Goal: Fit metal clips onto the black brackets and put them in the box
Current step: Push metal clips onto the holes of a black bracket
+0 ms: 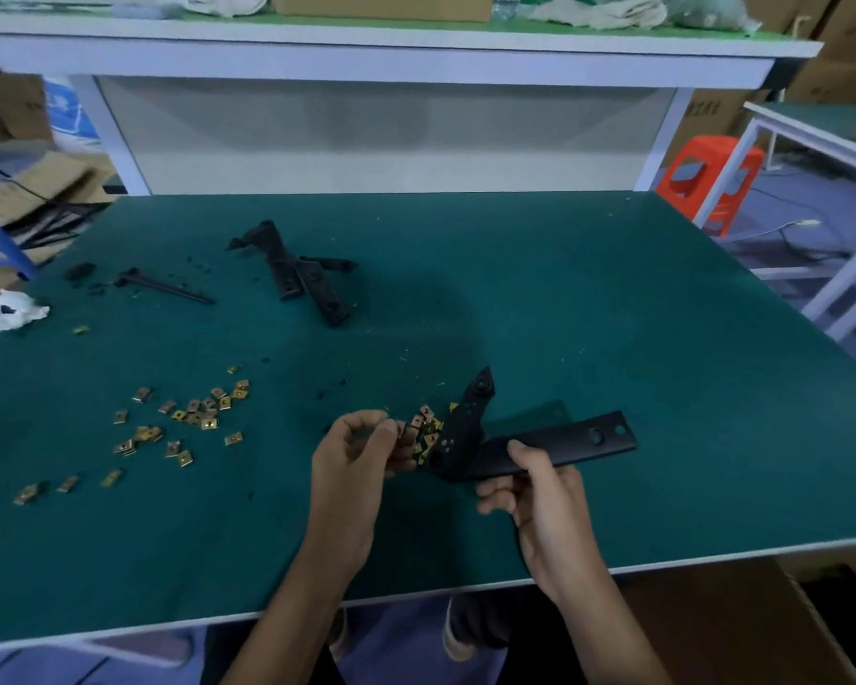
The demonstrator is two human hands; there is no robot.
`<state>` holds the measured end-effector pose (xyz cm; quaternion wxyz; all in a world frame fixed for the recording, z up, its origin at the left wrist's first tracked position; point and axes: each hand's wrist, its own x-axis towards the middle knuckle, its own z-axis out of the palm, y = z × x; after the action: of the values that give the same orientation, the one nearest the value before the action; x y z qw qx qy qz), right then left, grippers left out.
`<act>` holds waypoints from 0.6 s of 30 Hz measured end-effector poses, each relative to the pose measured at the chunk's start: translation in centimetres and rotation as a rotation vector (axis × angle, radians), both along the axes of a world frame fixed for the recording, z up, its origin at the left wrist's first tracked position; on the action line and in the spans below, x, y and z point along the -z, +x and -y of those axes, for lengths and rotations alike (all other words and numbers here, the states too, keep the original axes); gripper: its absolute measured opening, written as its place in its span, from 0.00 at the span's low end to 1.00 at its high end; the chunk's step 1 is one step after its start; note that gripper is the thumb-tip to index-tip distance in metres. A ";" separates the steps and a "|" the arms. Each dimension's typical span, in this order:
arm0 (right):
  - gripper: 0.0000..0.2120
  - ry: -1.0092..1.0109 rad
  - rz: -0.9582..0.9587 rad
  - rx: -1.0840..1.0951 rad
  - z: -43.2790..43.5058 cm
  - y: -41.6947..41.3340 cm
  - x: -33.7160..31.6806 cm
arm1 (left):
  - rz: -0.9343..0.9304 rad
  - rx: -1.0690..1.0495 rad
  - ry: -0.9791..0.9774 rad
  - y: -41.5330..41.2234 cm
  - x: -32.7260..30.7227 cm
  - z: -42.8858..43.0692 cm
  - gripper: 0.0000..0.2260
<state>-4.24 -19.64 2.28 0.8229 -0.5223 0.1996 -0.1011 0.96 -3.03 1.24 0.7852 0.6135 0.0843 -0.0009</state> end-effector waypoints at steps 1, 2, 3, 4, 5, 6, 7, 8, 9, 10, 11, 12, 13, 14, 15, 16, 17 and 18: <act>0.20 -0.007 0.000 -0.007 0.0 0.0 0.0 | -0.006 0.019 -0.058 0.0 0.2 -0.1 0.06; 0.20 -0.012 -0.002 -0.013 0.0 0.0 0.1 | 0.000 0.041 -0.079 -0.2 0.4 -0.3 0.09; 0.19 -0.015 -0.001 -0.018 0.0 0.0 0.1 | 0.018 0.061 -0.062 -0.3 0.6 -0.4 0.12; 0.19 -0.019 0.000 -0.026 0.1 0.0 0.2 | 0.045 0.085 -0.021 -0.5 0.9 -0.5 0.15; 0.19 -0.023 0.002 -0.034 0.1 0.0 0.3 | 0.078 0.111 0.041 -0.8 1.1 -0.6 0.17; 0.18 -0.025 0.005 -0.041 0.1 0.0 0.3 | 0.111 0.141 0.101 -1.0 1.4 -0.6 0.18; 0.16 -0.029 0.006 -0.044 0.1 0.0 0.4 | 0.136 0.164 0.148 -1.1 1.6 -0.6 0.19; 0.14 -0.034 0.007 -0.043 0.1 -0.1 0.4 | 0.151 0.175 0.169 -1.3 1.7 -0.6 0.18; 0.13 -0.040 0.006 -0.039 0.1 -0.1 0.5 | 0.157 0.173 0.171 -1.3 1.8 -0.6 0.18; 0.12 -0.045 0.005 -0.036 0.1 -0.1 0.5 | 0.159 0.164 0.162 -1.3 1.8 -0.6 0.18; 0.12 -0.050 0.007 -0.035 0.1 -0.1 0.5 | 0.159 0.156 0.151 -1.2 1.7 -0.6 0.19; 0.13 -0.052 0.011 -0.036 0.1 -0.1 0.5 | 0.158 0.149 0.139 -1.2 1.7 -0.7 0.20; 0.14 -0.055 0.016 -0.038 0.0 -0.1 0.5 | 0.158 0.148 0.131 -1.2 1.7 -0.8 0.21; 0.16 -0.059 0.020 -0.041 0.0 -0.1 0.5 | 0.158 0.153 0.124 -1.2 1.7 -0.8 0.22; 0.18 -0.067 0.022 -0.043 -0.1 -0.1 0.4 | 0.157 0.160 0.118 -1.2 1.7 -0.8 0.22; 0.18 -0.073 0.022 -0.041 -0.1 -0.1 0.4 | 0.150 0.166 0.105 -1.2 1.7 -0.7 0.21; 0.17 -0.078 0.022 -0.038 -0.1 -0.1 0.4 | 0.141 0.170 0.085 -1.3 1.7 -0.7 0.19; 0.15 -0.083 0.021 -0.035 -0.1 -0.1 0.4 | 0.132 0.176 0.059 -1.3 1.7 -0.6 0.18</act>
<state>-4.35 -19.53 1.86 0.8042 -0.5584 0.1774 -0.1004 -0.37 -2.40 -0.44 0.7674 0.6403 -0.0217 -0.0268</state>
